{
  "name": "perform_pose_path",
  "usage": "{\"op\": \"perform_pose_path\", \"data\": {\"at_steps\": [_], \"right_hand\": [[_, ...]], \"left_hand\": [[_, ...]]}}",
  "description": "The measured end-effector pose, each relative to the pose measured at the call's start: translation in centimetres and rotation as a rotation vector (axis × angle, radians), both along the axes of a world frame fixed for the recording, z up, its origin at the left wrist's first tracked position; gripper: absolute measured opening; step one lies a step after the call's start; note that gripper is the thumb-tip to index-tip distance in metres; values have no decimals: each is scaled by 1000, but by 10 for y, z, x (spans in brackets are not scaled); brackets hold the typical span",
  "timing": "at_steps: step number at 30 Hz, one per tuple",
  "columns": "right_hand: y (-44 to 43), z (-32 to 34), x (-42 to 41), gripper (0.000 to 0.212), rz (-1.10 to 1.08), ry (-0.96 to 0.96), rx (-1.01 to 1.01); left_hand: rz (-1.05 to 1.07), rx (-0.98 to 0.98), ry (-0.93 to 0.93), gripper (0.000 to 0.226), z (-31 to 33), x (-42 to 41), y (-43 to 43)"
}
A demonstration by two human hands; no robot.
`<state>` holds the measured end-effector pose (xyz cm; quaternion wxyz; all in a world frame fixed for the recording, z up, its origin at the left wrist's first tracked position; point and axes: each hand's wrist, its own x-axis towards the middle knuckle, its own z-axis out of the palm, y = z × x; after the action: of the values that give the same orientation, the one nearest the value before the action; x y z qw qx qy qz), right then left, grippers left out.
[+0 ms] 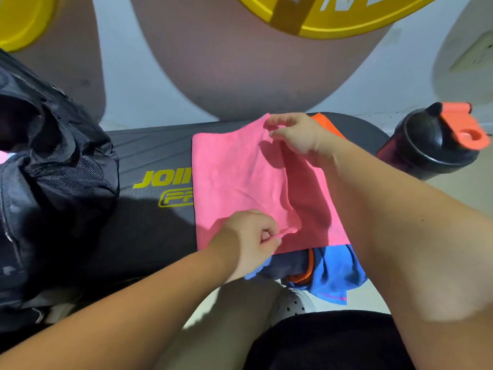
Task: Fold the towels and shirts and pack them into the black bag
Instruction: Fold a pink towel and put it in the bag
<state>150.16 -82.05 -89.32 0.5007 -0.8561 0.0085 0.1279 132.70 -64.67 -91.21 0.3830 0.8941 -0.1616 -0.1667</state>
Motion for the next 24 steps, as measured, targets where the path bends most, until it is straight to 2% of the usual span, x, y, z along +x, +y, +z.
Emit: {"op": "perform_pose_path", "data": {"at_steps": [3,4,6,9,12,14,16,17,20,24], "right_hand": [[-2,-5,-5,13,177,-76,-290],[1,-7,-5,13,205,-116,-375],[11,-12,-3,29,199,-214,-546],[33,-5,-7,44,98,-323,-629],[65,8,-17,51,214,-427,-767],[89,7,-22,43,409,-312,-705],[111,-5,-28,44,624,-95,-642],[120,-11,-31,47,700,-37,-680],[134,-15,-39,51,724,-80,-854],[141,-15,-38,46,726,-81,-870]], "left_hand": [[-18,90,113,14,-7,1,-2],[5,83,128,17,-9,1,2],[83,52,38,21,-10,3,16],[314,106,-165,23,-10,11,48],[472,355,-100,34,-7,19,84],[457,485,0,46,-5,18,99],[430,537,88,60,-3,12,101],[414,550,119,63,-4,9,100],[334,562,190,59,-13,7,97],[203,617,194,48,-19,11,95]]}}
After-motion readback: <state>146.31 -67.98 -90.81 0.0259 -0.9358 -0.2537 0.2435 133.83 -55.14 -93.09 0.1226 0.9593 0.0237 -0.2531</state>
